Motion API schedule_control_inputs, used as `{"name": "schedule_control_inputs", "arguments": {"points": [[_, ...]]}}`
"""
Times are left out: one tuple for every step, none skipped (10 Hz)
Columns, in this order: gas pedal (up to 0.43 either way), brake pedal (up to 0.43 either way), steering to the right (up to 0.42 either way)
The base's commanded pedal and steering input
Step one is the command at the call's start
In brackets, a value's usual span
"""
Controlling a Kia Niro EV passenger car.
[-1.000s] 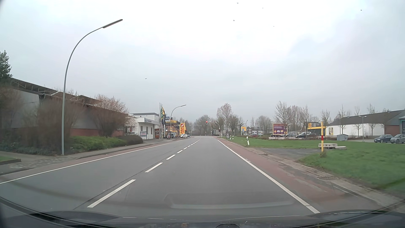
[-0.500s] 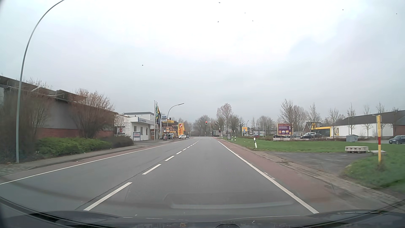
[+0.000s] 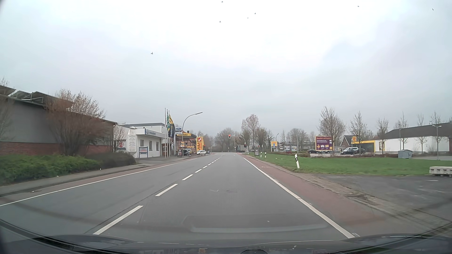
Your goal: Follow the waypoints while adhering to traffic rules and regulations
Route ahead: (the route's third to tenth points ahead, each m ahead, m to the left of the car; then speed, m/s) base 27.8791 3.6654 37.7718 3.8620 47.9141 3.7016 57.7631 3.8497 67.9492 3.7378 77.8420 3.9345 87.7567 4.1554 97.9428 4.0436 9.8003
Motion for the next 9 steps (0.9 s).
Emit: {"name": "schedule_control_inputs", "arguments": {"points": [[0.150, 0.000, 0.003], [0.150, 0.000, 0.003], [0.150, 0.000, 0.003], [0.150, 0.000, 0.003], [0.138, 0.000, 0.002], [0.138, 0.000, 0.002], [0.138, 0.000, 0.002], [0.138, 0.000, 0.002], [0.138, 0.000, 0.002]]}}
